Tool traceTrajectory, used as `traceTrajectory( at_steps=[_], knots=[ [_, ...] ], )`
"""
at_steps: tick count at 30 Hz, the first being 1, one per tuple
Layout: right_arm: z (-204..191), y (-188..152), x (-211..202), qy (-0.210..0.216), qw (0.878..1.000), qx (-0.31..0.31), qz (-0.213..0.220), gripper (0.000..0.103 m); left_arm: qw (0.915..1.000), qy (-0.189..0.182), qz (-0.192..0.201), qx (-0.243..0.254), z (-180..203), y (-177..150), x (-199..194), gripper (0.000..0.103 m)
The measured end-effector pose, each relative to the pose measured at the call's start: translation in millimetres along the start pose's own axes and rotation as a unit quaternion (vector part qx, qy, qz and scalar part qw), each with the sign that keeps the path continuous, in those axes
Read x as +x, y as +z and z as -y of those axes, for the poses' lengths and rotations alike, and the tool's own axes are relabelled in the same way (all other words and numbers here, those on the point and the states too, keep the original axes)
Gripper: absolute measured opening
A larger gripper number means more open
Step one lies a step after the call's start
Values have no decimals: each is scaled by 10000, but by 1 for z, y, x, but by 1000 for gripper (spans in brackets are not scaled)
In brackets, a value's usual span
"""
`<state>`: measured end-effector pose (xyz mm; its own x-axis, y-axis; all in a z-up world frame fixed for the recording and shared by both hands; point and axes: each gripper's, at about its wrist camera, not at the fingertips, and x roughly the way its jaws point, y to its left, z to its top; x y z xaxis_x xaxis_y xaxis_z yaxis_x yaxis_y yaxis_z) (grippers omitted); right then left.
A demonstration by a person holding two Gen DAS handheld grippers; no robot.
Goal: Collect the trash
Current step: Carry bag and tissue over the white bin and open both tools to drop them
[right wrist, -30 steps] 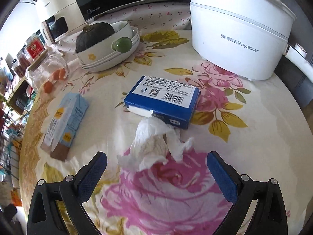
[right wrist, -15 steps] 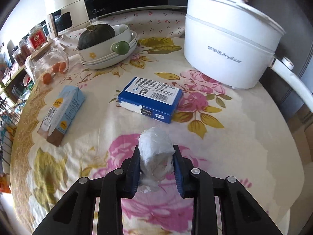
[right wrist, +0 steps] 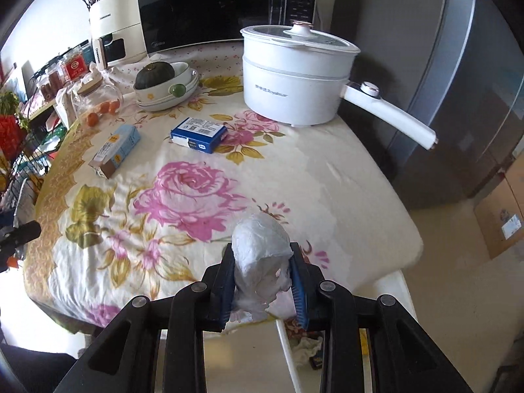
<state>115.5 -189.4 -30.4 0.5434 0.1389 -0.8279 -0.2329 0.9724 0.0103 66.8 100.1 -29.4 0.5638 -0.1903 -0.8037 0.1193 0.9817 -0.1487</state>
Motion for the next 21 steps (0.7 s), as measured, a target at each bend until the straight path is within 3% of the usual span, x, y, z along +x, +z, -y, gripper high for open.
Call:
traceTrajectory(
  at_steps=[8, 13, 21],
  knots=[
    [48, -53, -20, 48, 9984, 571, 17, 31, 9982, -368, -143, 457, 70, -4, 18, 69],
    [81, -75, -17, 119, 9924, 1184, -317, 31, 9950, -623, -284, 720, 117, -1, 37, 69],
    [121, -104, -26, -16, 9891, 1413, -409, 32, 9876, -946, -379, 1198, 191, -5, 62, 69]
  ],
)
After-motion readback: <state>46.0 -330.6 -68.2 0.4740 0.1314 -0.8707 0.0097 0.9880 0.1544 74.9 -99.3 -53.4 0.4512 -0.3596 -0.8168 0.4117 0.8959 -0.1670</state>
